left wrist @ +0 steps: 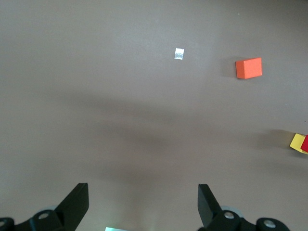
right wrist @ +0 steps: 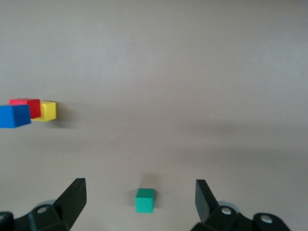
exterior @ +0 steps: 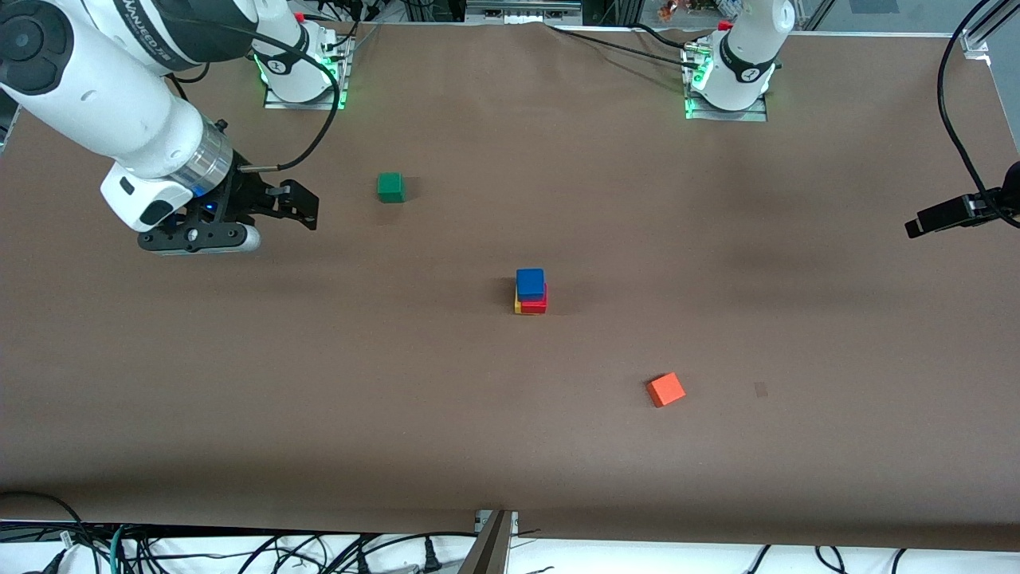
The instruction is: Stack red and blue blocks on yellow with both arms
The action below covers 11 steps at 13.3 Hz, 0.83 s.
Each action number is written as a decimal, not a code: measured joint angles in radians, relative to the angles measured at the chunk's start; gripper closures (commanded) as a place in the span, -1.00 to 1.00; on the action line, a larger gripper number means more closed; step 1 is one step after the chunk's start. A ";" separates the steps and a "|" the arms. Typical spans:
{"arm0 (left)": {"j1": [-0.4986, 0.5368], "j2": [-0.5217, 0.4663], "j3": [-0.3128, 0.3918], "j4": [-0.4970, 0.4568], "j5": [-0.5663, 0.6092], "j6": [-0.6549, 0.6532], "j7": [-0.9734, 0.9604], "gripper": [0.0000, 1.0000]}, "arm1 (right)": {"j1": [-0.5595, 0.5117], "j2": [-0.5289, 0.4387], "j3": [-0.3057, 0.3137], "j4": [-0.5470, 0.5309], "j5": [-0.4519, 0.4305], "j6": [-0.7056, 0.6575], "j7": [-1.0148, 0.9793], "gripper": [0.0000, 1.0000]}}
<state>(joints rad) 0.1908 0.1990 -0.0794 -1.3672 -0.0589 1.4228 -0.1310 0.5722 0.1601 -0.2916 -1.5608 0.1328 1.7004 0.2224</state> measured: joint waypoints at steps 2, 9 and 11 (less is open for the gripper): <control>0.000 0.002 -0.002 0.000 0.000 0.000 0.000 -1.00 | -0.030 0.000 0.008 -0.014 -0.012 0.004 -0.052 -1.00; -0.004 0.005 -0.014 0.000 0.000 0.000 0.000 -1.00 | -0.276 -0.029 0.233 0.002 -0.071 0.012 -0.131 -1.00; -0.008 0.005 -0.015 0.000 0.000 0.000 0.000 -1.00 | -0.278 -0.029 0.238 0.025 -0.081 0.012 -0.131 -1.00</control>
